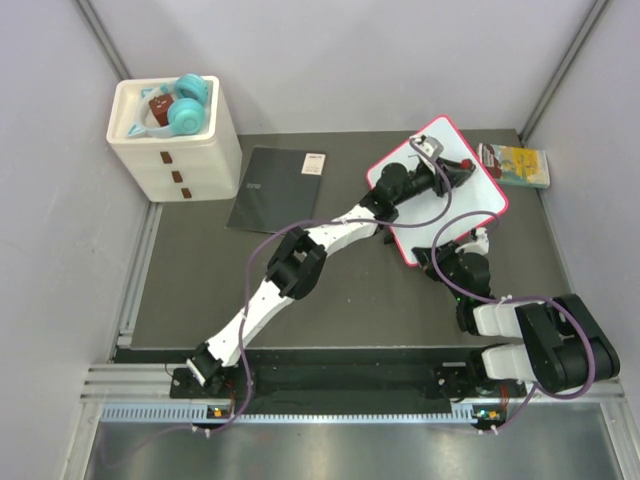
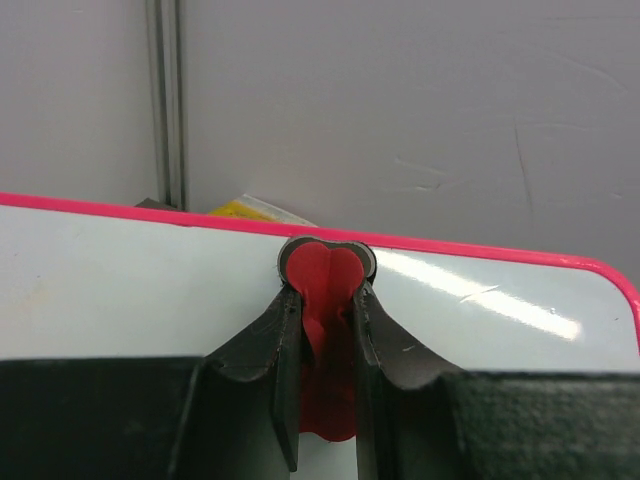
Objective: Erase the whiteboard
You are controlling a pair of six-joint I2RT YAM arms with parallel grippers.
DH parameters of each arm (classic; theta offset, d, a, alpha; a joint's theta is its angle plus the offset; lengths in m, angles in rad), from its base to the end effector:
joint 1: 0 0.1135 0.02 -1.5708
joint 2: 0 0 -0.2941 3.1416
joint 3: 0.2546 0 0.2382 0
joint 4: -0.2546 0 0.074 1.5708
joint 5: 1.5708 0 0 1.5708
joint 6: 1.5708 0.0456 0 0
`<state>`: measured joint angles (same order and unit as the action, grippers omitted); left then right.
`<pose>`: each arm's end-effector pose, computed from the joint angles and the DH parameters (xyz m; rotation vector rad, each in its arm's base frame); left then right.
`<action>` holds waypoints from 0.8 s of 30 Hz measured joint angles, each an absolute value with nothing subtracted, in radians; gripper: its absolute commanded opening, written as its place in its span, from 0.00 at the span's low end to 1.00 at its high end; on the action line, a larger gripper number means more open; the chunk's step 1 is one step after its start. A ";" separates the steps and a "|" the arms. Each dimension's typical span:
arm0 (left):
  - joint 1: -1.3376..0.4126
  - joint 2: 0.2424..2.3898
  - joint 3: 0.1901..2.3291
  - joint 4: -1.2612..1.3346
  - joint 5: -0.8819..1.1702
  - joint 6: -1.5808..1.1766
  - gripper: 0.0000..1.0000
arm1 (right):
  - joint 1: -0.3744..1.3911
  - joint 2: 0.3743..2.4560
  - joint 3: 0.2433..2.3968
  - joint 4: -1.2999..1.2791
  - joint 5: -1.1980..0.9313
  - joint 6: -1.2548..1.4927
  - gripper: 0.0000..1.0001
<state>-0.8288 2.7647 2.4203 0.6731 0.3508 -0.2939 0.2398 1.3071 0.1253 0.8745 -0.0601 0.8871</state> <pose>0.4218 -0.4833 0.2381 0.6619 1.1825 -1.1760 0.1938 0.0502 0.1707 0.5833 1.8745 0.8170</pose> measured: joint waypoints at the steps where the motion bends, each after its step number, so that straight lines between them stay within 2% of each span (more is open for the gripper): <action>1: -0.833 2.763 2.420 0.673 0.350 -0.293 0.00 | 0.240 1.307 0.125 0.875 -0.060 0.887 0.00; 12: -0.779 2.738 2.369 0.621 0.285 -0.282 0.00 | 0.241 1.307 0.126 0.875 -0.060 0.886 0.00; 24: -0.574 2.809 2.371 0.583 0.267 -0.313 0.00 | 0.252 1.308 0.128 0.884 -0.054 0.855 0.00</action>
